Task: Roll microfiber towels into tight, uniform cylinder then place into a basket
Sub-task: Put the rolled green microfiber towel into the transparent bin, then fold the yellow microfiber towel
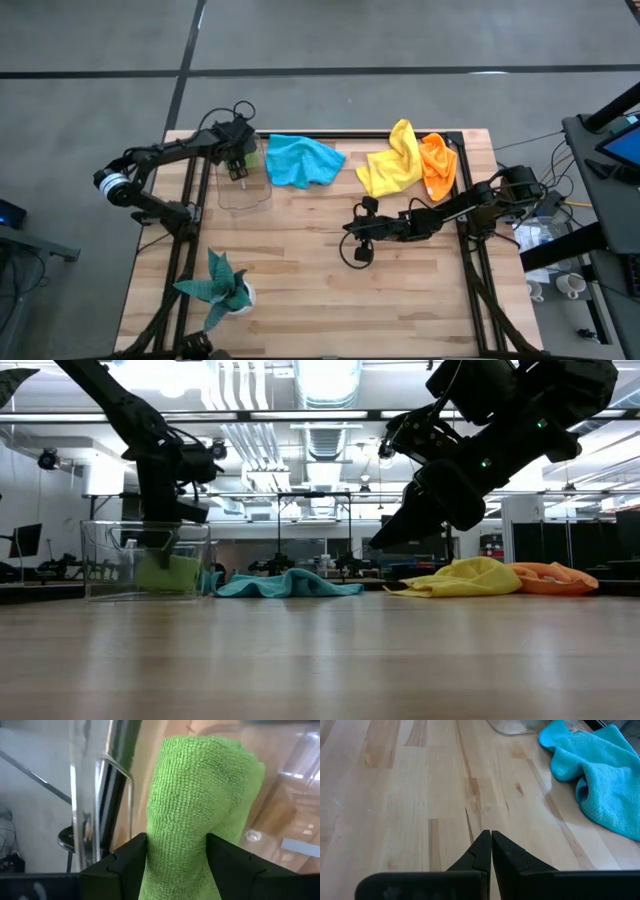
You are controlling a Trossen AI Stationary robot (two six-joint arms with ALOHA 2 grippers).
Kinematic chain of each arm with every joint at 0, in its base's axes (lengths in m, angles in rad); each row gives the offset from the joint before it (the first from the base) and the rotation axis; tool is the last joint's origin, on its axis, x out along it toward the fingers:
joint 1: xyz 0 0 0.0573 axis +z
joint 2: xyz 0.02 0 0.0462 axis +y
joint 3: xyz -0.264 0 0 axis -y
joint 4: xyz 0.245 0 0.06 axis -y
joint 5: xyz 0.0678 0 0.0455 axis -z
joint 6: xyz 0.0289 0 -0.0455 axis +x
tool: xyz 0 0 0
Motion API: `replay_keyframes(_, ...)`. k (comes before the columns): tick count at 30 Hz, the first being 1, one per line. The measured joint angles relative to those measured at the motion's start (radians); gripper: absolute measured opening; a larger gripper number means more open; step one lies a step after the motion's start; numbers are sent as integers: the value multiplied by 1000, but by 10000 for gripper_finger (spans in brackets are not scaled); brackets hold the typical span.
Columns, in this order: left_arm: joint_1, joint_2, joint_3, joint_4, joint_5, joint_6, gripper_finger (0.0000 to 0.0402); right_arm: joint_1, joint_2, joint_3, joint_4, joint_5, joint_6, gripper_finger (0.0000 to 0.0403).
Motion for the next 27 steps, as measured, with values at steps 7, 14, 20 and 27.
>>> replay_keyframes(7,-14,-5,-6,-37,-81,-3,187,0,0,0,0,0,-1,9)
replay_keyframes(14,-19,-34,-5,-63,-79,3,187,0,0,0,0,0,0,9)
replay_keyframes(20,-21,-59,2,-80,-88,0,187,0,0,0,4,0,0,9)
replay_keyframes(27,-25,-139,27,-73,-83,0,187,0,0,0,18,0,-4,9)
